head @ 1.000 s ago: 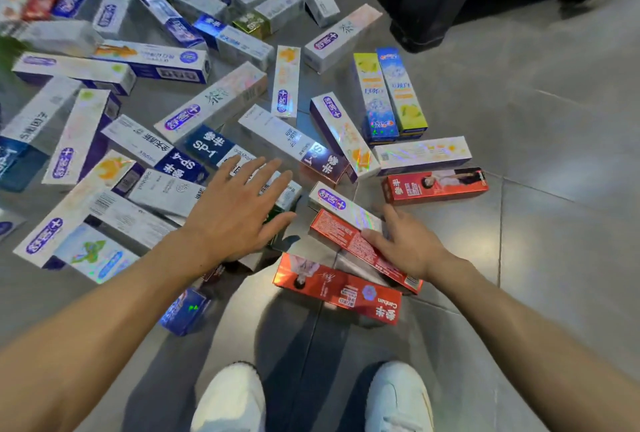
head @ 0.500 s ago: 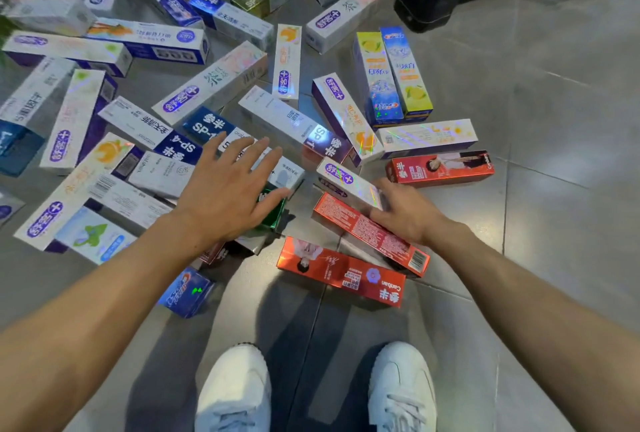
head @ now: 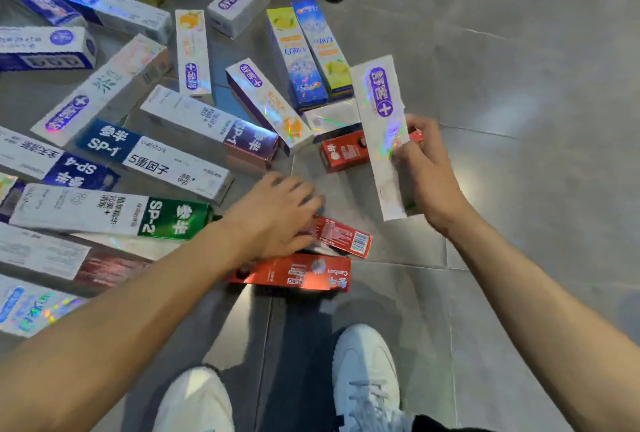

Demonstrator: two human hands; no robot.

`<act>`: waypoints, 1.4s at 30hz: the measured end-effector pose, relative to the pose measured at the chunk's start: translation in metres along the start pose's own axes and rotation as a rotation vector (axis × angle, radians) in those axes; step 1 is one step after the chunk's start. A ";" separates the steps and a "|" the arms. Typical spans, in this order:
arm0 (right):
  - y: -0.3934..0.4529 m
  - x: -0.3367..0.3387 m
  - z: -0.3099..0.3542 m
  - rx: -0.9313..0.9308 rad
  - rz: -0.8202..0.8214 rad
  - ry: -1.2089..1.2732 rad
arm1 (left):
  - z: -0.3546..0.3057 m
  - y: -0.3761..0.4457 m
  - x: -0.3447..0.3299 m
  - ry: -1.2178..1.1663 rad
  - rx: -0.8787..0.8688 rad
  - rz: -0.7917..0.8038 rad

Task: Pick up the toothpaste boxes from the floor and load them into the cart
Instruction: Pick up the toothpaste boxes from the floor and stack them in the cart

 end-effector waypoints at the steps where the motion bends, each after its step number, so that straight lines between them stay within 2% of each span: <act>1: -0.002 0.007 -0.002 -0.027 -0.025 0.077 | -0.004 0.009 -0.008 -0.001 -0.006 0.065; 5: -0.012 0.026 -0.015 -0.076 -0.112 0.207 | -0.006 0.025 -0.024 -0.034 0.058 0.155; 8: -0.020 0.034 -0.026 -0.089 -0.141 0.200 | 0.000 0.027 -0.023 -0.117 0.101 0.079; 11: -0.024 0.033 -0.033 -0.079 -0.144 0.195 | 0.012 0.022 -0.019 -0.328 0.224 0.023; 13: -0.024 0.029 -0.033 -0.075 -0.154 0.202 | 0.022 0.015 -0.012 -0.506 0.296 -0.100; 18: -0.012 0.003 -0.012 -0.059 -0.177 0.229 | 0.046 0.004 0.037 -0.864 0.471 -0.559; 21: -0.003 -0.018 0.028 -0.029 -0.122 0.262 | 0.055 -0.004 0.080 -1.083 0.607 -0.770; 24: 0.001 -0.023 0.086 0.015 -0.101 0.336 | 0.055 -0.021 0.133 -1.239 0.647 -0.916; 27: -0.011 -0.013 0.150 0.059 -0.043 0.365 | 0.043 -0.041 0.201 -1.345 0.680 -1.006; 30: -0.032 0.029 0.229 0.092 0.019 0.382 | 0.015 -0.061 0.296 -1.402 0.697 -1.091; 34: -0.066 0.131 0.365 0.116 0.018 0.433 | -0.047 -0.086 0.461 -1.433 0.652 -1.157; 42: -0.176 0.339 0.665 0.270 0.023 0.502 | -0.201 -0.132 0.794 -1.381 0.477 -1.185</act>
Point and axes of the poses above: each hand's wrist, its own y-axis towards the middle knuckle, its own x-axis out of the back of the hand, z = x × y, the point moved 6 cm from there along y, towards the middle knuckle, and after that the axes turned 15 degrees about -y, right-handed, at the moved point
